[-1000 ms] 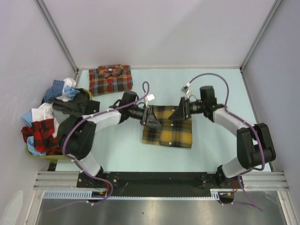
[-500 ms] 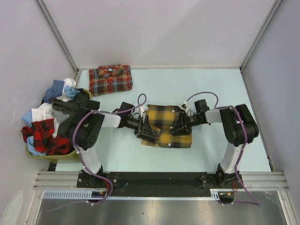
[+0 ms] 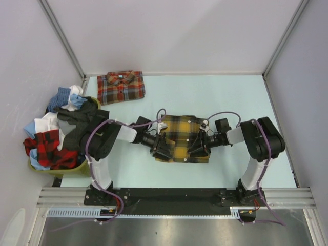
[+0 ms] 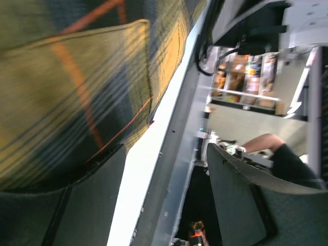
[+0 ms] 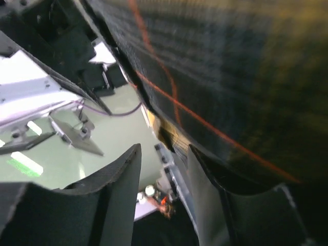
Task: Fold and stack the long sleeve shirts
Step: Fold the shirt
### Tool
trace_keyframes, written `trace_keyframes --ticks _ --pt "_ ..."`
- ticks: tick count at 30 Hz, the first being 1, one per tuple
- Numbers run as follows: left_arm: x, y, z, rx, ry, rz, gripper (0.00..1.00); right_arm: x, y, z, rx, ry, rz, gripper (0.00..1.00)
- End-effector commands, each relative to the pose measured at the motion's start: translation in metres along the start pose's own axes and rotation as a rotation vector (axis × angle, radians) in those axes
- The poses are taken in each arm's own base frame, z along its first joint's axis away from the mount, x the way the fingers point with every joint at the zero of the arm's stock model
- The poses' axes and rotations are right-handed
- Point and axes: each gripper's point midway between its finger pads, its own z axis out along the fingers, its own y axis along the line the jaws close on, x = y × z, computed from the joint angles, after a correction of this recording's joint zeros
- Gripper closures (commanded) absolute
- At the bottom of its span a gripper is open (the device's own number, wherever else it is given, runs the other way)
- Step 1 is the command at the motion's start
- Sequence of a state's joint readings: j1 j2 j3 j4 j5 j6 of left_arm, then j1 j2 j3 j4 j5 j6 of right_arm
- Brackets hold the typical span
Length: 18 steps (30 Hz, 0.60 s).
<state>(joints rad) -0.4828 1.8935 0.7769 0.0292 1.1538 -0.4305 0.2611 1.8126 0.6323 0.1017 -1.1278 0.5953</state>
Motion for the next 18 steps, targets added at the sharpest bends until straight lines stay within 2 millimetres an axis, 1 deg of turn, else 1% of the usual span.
trace_keyframes --ticks 1,2,3,4,5,6,7,8,9,10,11,12,13,14,15,16,17,18 --pt "-0.011 0.042 -0.024 -0.121 -0.071 -0.099 0.27 -0.021 -0.026 -0.018 0.087 0.002 -0.018 0.55" --pt "-0.012 0.039 -0.028 -0.120 -0.065 -0.028 0.27 -0.015 -0.014 -0.027 0.094 0.018 0.025 0.55" --pt "-0.003 0.032 -0.032 -0.125 -0.032 -0.042 0.27 -0.028 0.006 -0.034 0.079 -0.001 -0.020 0.55" --pt "-0.013 0.009 -0.040 -0.111 -0.050 0.055 0.27 -0.030 0.023 -0.040 0.071 -0.009 -0.061 0.55" --pt "-0.015 -0.002 -0.043 -0.103 -0.051 0.130 0.27 -0.030 0.038 -0.047 0.065 -0.013 -0.067 0.56" --pt "-0.017 -0.018 -0.046 -0.092 -0.054 0.174 0.27 -0.035 0.059 -0.056 0.049 -0.044 -0.135 0.56" --pt "-0.032 -0.045 -0.052 -0.070 -0.086 0.267 0.26 -0.050 0.074 -0.065 0.042 -0.087 -0.190 0.57" --pt "-0.040 -0.059 -0.051 -0.058 -0.093 0.302 0.26 -0.057 0.081 -0.068 0.036 -0.112 -0.195 0.57" --pt "-0.068 -0.082 -0.054 -0.045 -0.129 0.392 0.26 -0.065 0.081 -0.070 0.036 -0.131 -0.197 0.58" --pt "-0.083 -0.080 -0.048 -0.053 -0.134 0.384 0.27 -0.080 0.086 -0.069 0.031 -0.164 -0.224 0.59" --pt "-0.101 -0.087 -0.044 -0.043 -0.152 0.392 0.27 -0.089 0.082 -0.067 0.036 -0.176 -0.216 0.60" --pt "-0.128 -0.104 -0.045 -0.039 -0.190 0.445 0.27 -0.101 0.072 -0.062 0.047 -0.182 -0.188 0.62" --pt "-0.144 -0.099 -0.041 -0.048 -0.208 0.431 0.27 -0.120 0.077 -0.060 0.028 -0.217 -0.237 0.64" --pt "-0.159 -0.085 -0.032 -0.044 -0.219 0.364 0.28 -0.131 0.078 -0.059 0.024 -0.232 -0.231 0.64" --pt "-0.175 -0.086 -0.029 -0.032 -0.236 0.355 0.28 -0.142 0.067 -0.053 0.027 -0.235 -0.187 0.64" --pt "-0.182 -0.082 -0.025 -0.017 -0.239 0.324 0.28 -0.157 0.072 -0.054 -0.003 -0.269 -0.228 0.64" --pt "-0.190 -0.068 -0.018 -0.014 -0.243 0.256 0.29 -0.165 0.075 -0.054 -0.025 -0.279 -0.189 0.64" --pt "-0.197 -0.066 -0.017 -0.014 -0.253 0.247 0.28 -0.176 0.066 -0.049 -0.034 -0.290 -0.192 0.63"
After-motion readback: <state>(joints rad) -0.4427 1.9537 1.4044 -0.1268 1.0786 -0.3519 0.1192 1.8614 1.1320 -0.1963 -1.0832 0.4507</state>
